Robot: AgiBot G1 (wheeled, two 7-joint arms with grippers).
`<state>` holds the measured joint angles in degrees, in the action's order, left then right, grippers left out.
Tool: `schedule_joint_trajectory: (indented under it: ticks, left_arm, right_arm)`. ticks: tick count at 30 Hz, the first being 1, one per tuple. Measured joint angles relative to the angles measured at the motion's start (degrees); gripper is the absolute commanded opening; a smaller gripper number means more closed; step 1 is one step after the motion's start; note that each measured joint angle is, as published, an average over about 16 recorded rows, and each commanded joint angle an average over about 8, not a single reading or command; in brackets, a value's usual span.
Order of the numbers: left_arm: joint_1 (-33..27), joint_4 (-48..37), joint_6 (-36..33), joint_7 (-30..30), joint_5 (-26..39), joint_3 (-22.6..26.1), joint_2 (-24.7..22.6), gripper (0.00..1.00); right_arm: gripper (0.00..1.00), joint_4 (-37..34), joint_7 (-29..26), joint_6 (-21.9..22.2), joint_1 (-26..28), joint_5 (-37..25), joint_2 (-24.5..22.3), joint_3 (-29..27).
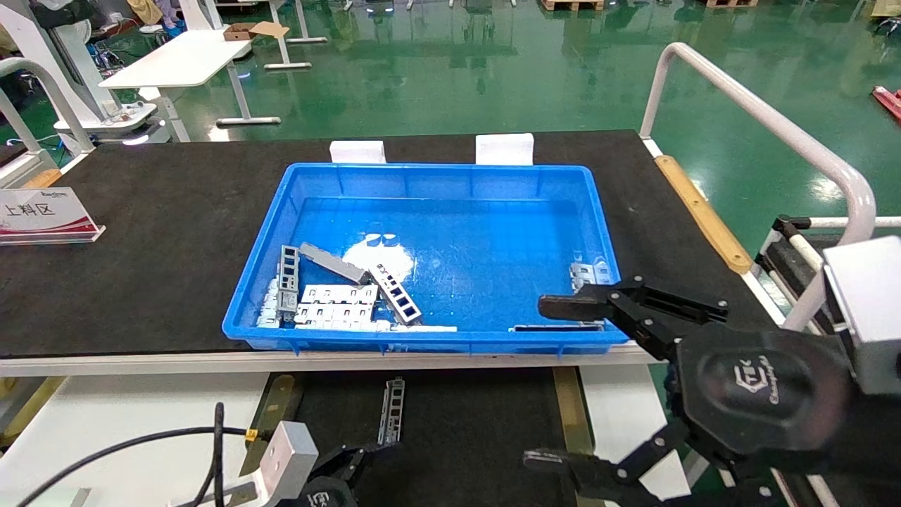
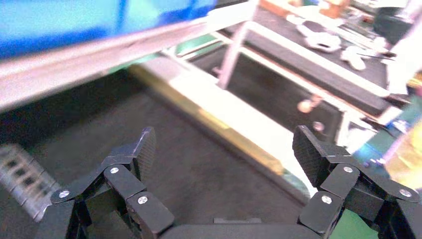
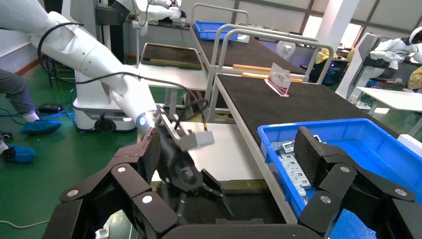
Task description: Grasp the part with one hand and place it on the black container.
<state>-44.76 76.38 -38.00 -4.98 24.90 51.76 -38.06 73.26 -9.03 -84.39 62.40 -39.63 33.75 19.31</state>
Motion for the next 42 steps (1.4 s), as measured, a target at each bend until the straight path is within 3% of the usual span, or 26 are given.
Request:
schedule_joint_trajectory:
  ticks: [17, 42]
  left_arm:
    - [-8.03, 0.55, -13.25, -0.34, 0.64, -2.04, 3.06, 1.0]
    - [-22.26, -0.89, -17.88, 1.38, 3.4, -4.69, 0.76, 1.0]
  right_arm:
    - [1.0, 0.0, 0.01, 0.01, 0.01, 0.02, -0.01, 0.02]
    - [1.0, 0.0, 0.03, 0.02, 0.01, 0.04, -0.02, 0.06]
